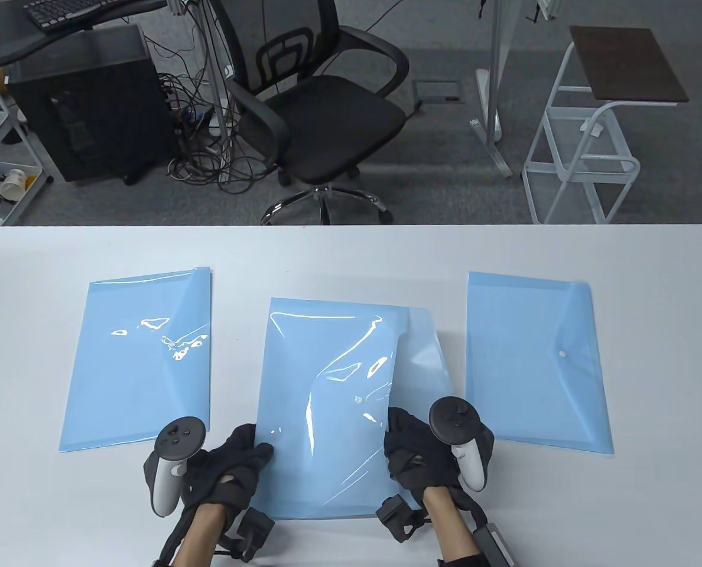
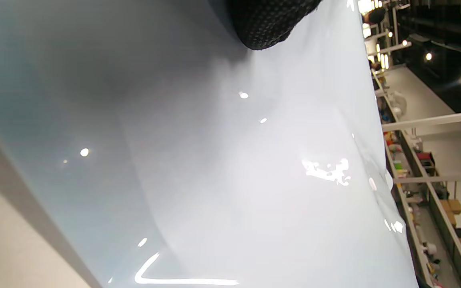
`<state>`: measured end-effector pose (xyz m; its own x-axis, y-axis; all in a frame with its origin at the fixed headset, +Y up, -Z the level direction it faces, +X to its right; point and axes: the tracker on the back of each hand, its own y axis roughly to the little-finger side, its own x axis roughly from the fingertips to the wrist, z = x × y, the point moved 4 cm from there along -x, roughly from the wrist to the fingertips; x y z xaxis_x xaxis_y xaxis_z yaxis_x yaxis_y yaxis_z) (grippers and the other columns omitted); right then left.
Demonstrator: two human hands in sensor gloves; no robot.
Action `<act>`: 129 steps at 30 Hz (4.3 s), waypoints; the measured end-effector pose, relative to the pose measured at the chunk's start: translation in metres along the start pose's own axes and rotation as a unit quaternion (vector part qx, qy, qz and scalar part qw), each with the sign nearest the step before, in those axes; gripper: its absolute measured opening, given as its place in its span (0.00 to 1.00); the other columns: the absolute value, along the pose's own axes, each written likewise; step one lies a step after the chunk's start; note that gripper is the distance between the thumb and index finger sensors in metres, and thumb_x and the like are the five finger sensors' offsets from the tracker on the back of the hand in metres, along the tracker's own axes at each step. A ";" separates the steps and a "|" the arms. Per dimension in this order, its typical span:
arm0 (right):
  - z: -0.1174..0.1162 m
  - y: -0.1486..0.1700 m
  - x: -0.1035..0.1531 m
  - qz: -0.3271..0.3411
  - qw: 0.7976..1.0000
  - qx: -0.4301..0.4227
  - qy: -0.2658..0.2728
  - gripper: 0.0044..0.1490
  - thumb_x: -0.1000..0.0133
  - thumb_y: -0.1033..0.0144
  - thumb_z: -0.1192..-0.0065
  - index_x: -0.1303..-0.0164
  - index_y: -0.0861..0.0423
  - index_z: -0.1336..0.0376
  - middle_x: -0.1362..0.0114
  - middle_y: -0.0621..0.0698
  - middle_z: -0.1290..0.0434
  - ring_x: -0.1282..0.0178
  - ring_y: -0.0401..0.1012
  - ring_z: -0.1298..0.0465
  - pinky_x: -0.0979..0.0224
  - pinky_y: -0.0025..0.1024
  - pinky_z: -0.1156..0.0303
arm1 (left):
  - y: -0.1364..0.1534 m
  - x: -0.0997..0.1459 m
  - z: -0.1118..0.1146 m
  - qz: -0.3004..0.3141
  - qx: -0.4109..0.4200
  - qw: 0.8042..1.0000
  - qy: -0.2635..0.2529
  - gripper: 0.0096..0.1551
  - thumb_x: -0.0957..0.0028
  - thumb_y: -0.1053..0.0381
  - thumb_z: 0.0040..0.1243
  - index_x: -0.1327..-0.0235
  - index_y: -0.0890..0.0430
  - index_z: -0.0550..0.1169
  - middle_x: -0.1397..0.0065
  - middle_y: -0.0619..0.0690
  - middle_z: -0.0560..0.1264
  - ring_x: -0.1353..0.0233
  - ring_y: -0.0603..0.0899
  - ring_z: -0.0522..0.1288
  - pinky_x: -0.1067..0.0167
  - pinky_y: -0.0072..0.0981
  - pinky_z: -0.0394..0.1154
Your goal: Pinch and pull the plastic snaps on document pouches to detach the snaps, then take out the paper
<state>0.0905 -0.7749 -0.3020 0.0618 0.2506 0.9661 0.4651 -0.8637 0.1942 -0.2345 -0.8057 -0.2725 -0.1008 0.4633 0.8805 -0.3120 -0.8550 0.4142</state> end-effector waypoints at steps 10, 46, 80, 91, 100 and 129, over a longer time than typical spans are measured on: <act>0.030 -0.006 0.015 -0.018 0.992 0.029 0.119 0.32 0.43 0.69 0.30 0.30 0.66 0.36 0.44 0.58 0.16 0.60 0.49 0.12 0.61 0.41 0.14 | -0.003 0.006 -0.014 0.013 0.030 0.999 -0.027 0.26 0.38 0.60 0.53 0.26 0.58 0.64 0.32 0.51 0.76 0.44 0.57 0.86 0.50 0.42 0.85; 0.239 0.030 0.029 -0.089 0.963 -0.020 0.252 0.29 0.41 0.72 0.36 0.28 0.57 0.36 0.38 0.59 0.18 0.55 0.51 0.14 0.55 0.44 0.16 | 0.003 0.011 -0.036 -0.021 0.077 0.996 -0.043 0.26 0.40 0.61 0.53 0.28 0.60 0.66 0.36 0.53 0.79 0.54 0.56 0.86 0.57 0.40 0.85; 0.110 0.025 -0.092 -0.168 0.949 0.179 0.196 0.39 0.45 0.63 0.27 0.25 0.63 0.39 0.40 0.59 0.17 0.56 0.53 0.13 0.55 0.45 0.16 | 0.004 0.004 -0.031 -0.047 0.048 0.997 -0.031 0.26 0.39 0.61 0.53 0.27 0.61 0.66 0.36 0.53 0.78 0.53 0.56 0.86 0.57 0.41 0.85; 0.119 0.006 -0.073 -0.134 0.927 0.249 0.245 0.44 0.42 0.61 0.33 0.19 0.60 0.47 0.19 0.66 0.35 0.27 0.65 0.29 0.33 0.62 0.27 | 0.005 0.004 -0.033 -0.042 0.053 0.997 -0.035 0.26 0.39 0.61 0.52 0.27 0.61 0.66 0.36 0.53 0.78 0.53 0.56 0.86 0.56 0.41 0.85; 0.113 -0.007 -0.050 -0.064 0.947 0.248 0.195 0.38 0.41 0.70 0.36 0.20 0.55 0.44 0.13 0.64 0.43 0.19 0.66 0.40 0.25 0.64 0.37 | 0.006 0.004 -0.031 -0.033 0.069 0.997 -0.028 0.26 0.39 0.61 0.52 0.27 0.60 0.65 0.36 0.53 0.78 0.53 0.56 0.86 0.56 0.41 0.85; -0.025 -0.047 -0.025 0.061 0.955 0.276 -0.087 0.41 0.39 0.63 0.42 0.16 0.50 0.52 0.09 0.65 0.56 0.16 0.70 0.53 0.23 0.72 0.48 | 0.011 0.005 -0.031 -0.035 0.050 0.998 -0.026 0.26 0.39 0.62 0.51 0.27 0.59 0.65 0.35 0.54 0.77 0.50 0.58 0.85 0.53 0.45 0.83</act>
<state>0.0454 -0.7518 -0.3310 0.2681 0.2734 0.9238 0.8368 -0.5412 -0.0827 -0.2672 -0.8057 -0.2710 -0.0320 0.5124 0.8582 -0.2199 -0.8412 0.4940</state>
